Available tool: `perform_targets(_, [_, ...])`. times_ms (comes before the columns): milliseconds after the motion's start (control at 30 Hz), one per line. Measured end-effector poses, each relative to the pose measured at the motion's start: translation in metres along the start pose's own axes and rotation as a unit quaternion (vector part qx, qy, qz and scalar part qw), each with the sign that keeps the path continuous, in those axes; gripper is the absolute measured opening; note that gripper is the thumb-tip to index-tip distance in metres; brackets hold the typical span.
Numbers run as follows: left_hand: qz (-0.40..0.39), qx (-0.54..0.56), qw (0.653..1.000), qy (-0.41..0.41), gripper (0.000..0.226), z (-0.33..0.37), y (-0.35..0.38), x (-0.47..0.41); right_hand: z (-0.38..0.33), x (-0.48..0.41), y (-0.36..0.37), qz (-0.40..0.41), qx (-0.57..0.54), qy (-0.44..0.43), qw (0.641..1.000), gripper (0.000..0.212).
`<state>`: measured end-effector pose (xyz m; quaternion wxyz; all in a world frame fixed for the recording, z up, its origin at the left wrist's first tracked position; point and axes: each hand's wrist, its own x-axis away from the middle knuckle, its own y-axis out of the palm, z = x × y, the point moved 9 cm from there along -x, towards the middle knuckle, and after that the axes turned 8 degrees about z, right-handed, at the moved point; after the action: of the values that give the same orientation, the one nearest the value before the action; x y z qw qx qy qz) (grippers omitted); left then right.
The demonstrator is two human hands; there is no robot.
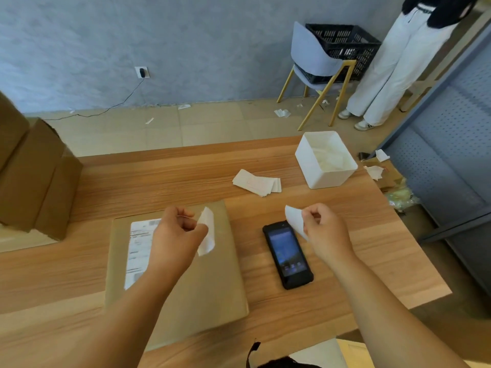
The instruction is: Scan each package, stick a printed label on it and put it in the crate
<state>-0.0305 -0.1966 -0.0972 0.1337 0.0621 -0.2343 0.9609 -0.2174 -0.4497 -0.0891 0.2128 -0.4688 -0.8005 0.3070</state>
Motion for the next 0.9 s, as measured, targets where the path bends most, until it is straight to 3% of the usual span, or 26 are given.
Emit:
perform_targets(100, [-0.032, -0.045, 0.998, 0.02, 0.02, 0.017, 0.045, -0.008, 0.01, -0.027, -0.011, -0.093, 0.101, -0.055, 0.989, 0.011])
perform_targets(233, [-0.071, -0.062, 0.995, 0.037, 0.013, 0.049, 0.119, -0.017, 0.037, -0.064, -0.031, -0.176, 0.133, -0.052, 0.974, 0.017])
perform_targets(400, [-0.1, -0.079, 0.986, 0.112, 0.01, 0.109, 0.21, -0.03, 0.072, -0.12, -0.061, -0.186, 0.126, -0.04, 0.974, 0.02])
perform_targets(567, [-0.058, -0.089, 0.965, 0.239, 0.002, 0.179, 0.278, -0.052, 0.102, -0.169, -0.08, -0.176, 0.117, -0.034, 0.977, 0.018])
perform_targets(700, [-0.059, -0.128, 0.932, 0.335, 0.008, 0.214, 0.326, -0.064, 0.113, -0.199, -0.085, -0.164, 0.111, -0.04, 0.979, 0.018])
perform_targets(800, [-0.097, -0.223, 0.906, 0.346, 0.02, 0.212, 0.364, -0.077, 0.117, -0.212, -0.086, -0.164, 0.106, -0.044, 0.98, 0.018])
perform_targets(900, [-0.14, -0.362, 0.847, 0.364, 0.028, 0.199, 0.393, -0.081, 0.121, -0.216, -0.085, -0.167, 0.094, -0.047, 0.98, 0.018])
